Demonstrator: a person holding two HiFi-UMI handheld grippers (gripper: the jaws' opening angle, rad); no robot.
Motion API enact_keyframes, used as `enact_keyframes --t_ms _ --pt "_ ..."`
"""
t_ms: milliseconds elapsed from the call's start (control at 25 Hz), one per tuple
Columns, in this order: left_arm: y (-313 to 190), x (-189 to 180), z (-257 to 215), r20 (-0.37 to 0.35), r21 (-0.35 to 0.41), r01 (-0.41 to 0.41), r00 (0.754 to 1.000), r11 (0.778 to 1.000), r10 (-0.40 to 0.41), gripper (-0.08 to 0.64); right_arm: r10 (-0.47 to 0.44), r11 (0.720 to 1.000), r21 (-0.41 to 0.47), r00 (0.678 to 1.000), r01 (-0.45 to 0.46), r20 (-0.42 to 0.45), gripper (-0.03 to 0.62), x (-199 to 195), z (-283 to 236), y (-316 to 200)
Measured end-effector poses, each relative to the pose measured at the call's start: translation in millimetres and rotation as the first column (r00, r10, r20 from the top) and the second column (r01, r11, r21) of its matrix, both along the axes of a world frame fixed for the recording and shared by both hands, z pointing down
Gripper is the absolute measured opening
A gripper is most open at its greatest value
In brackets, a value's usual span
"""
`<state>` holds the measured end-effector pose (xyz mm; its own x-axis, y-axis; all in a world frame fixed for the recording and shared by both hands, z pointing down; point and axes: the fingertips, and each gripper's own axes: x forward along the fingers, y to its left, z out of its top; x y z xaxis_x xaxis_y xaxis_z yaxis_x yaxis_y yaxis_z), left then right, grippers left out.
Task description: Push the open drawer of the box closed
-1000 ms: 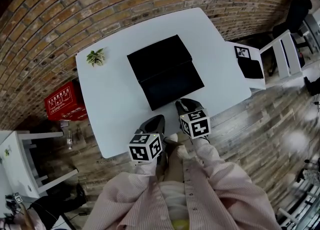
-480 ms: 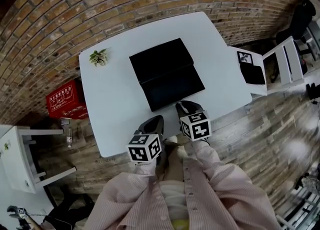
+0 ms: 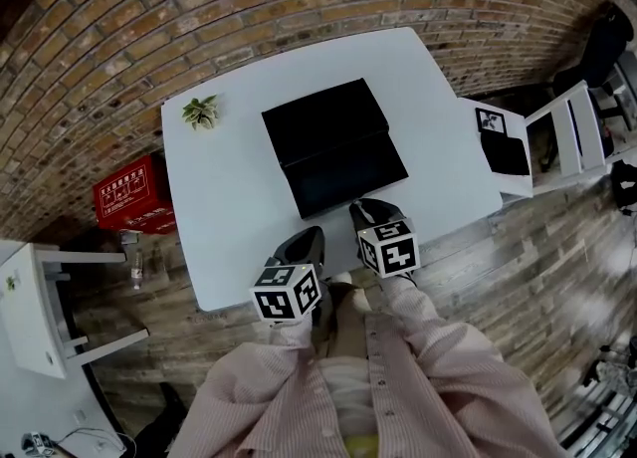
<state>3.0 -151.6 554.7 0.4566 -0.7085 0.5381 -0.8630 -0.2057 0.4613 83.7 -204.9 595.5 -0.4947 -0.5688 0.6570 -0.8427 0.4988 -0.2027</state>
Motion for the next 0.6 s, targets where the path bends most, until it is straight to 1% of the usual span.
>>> enact_keyframes --t_ms 360,600 --pt "-12.6 -2.9 -0.8 -0.002 -0.002 0.008 1.000 1.000 -0.008 -0.005 0.000 1.000 -0.006 1.000 0.000 0.005 0.074 -3.7 0.0 -11.7" --pt "-24.8 -2.7 0.0 0.004 -0.008 -0.010 1.000 1.000 0.010 -0.005 0.003 1.000 -0.009 1.000 -0.003 0.008 0.074 -7.3 0.1 -22.8"
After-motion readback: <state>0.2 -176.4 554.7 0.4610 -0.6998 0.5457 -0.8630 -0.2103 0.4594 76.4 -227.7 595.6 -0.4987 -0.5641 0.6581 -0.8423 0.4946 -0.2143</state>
